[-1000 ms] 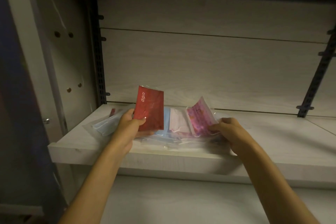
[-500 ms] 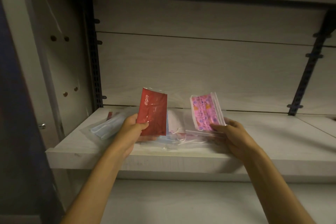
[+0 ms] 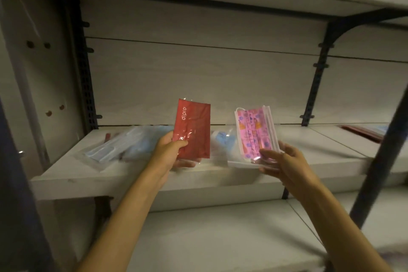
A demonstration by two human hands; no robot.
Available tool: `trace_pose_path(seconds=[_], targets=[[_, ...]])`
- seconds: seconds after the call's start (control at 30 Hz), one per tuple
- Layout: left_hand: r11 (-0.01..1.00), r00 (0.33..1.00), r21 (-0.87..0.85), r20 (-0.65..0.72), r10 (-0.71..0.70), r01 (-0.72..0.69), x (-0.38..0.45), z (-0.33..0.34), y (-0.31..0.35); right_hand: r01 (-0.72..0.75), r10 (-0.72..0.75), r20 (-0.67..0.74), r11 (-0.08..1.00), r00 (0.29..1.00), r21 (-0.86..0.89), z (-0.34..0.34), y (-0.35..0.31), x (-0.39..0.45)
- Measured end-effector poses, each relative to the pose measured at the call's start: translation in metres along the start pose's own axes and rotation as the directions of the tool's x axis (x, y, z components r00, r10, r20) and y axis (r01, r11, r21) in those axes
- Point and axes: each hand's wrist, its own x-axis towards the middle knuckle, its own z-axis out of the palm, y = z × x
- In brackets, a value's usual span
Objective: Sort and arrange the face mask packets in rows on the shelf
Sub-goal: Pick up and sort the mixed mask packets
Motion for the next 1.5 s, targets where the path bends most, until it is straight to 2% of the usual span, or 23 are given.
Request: trace_pose_path(seconds=[0.2,0.47,0.67,0.83,1.07,1.27,1.37,1.5], targets=[[0.999,0.996,0.027,0.083,-0.02,0.018,-0.028,0.079,-0.019,0.017,-0.017,-0.022,1.0,1.0,-0.003,-0.07,0.002,-0.036],[0.999,0.998,0.008,0.038,-0.05,0.049,-0.081,0.221,-0.05,-0.005,0.004,-0.046,1.0,0.999,-0.024,-0.215,-0.005,-0.083],[0.998,0.994,0.019,0.084,-0.063,0.062,-0.108,0.334,-0.073,-0.024,0.02,-0.101,0.999,0.995,-0.048,-0.328,-0.02,-0.109],[0.998,0.982,0.054,0.18,-0.049,0.039,-0.116,0.42,-0.085,-0.051,0.038,-0.166,0.996,0.985,-0.074,-0.403,-0.032,-0.11],[0.995,0.968,0.085,0.244,-0.063,0.044,-0.093,0.526,-0.097,-0.043,0.021,-0.198,0.993,0.98,-0.107,-0.484,-0.047,-0.076],[0.999,0.984,0.042,0.178,-0.033,0.026,-0.043,0.602,-0.101,-0.024,-0.006,-0.203,0.989,0.979,-0.143,-0.547,-0.053,-0.017],[0.997,0.985,0.067,0.168,-0.045,0.034,-0.006,0.637,-0.095,-0.012,-0.018,-0.186,0.987,0.982,-0.158,-0.577,-0.063,0.021],[0.991,0.993,0.11,0.075,-0.088,0.08,0.054,0.672,-0.083,-0.008,-0.027,-0.165,0.978,0.986,-0.209,-0.613,-0.079,0.078]])
